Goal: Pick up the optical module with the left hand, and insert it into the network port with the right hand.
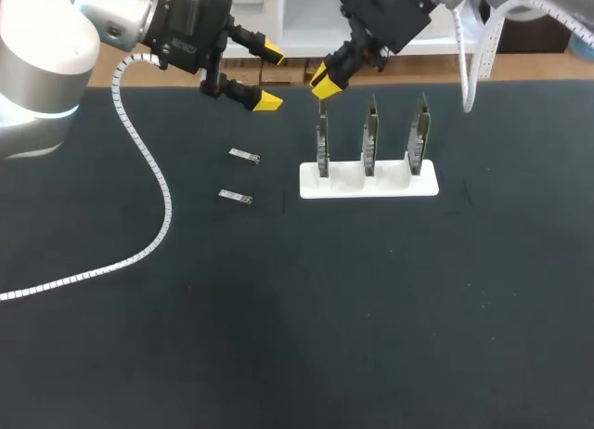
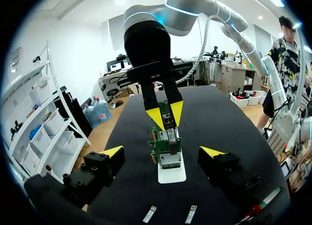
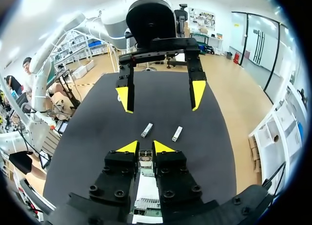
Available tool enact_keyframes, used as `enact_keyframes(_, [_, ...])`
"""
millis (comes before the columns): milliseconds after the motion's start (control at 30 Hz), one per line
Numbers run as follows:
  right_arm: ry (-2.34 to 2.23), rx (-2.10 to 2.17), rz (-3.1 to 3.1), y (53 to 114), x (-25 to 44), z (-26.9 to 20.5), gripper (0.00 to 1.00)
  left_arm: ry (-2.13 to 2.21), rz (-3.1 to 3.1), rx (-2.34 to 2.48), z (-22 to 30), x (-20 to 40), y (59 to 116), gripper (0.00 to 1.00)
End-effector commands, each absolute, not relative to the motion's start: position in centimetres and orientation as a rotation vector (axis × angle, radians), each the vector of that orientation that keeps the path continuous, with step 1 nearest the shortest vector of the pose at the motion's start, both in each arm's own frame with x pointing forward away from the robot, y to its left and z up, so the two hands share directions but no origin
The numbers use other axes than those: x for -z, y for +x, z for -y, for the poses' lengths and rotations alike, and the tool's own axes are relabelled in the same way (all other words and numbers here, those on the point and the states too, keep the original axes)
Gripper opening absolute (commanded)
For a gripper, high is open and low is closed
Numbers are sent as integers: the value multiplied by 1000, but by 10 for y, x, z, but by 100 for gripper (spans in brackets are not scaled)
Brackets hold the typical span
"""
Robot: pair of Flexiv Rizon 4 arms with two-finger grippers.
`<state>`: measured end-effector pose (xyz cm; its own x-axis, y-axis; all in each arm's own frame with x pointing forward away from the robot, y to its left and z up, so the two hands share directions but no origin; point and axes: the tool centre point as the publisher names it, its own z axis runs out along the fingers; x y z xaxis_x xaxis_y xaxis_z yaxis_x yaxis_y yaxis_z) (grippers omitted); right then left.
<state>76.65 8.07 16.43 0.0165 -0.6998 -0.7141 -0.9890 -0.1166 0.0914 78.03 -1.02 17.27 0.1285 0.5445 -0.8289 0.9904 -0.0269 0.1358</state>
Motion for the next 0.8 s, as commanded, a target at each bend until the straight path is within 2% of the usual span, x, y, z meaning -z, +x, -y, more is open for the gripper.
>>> enact_keyframes(33, [-1859, -877, -1712, 765, -158, -81, 0, 1673, -1513, 763, 11, -173, 781, 100])
enact_keyframes(433, [-1860, -882, -1701, 765, -154, -81, 0, 1673, -1513, 763, 11, -173, 781, 100])
enact_keyframes(467, [-1860, -881, -1700, 765, -155, -81, 10, 1673, -1513, 763, 11, -173, 781, 100])
enact_keyframes(533, [-1862, -879, -1697, 765, -157, -81, 38, 1673, -1513, 763, 11, -173, 781, 100])
enact_keyframes(567, [-1859, -876, -1698, 766, -158, -81, 59, 1673, -1513, 763, 11, -173, 781, 100])
enact_keyframes(600, [-1856, -877, -1697, 766, -158, -80, 100, 1673, -1513, 763, 11, -173, 781, 100])
enact_keyframes(800, [-1836, -869, -1690, 766, -164, -78, 100, 1673, -1513, 763, 11, -173, 781, 100])
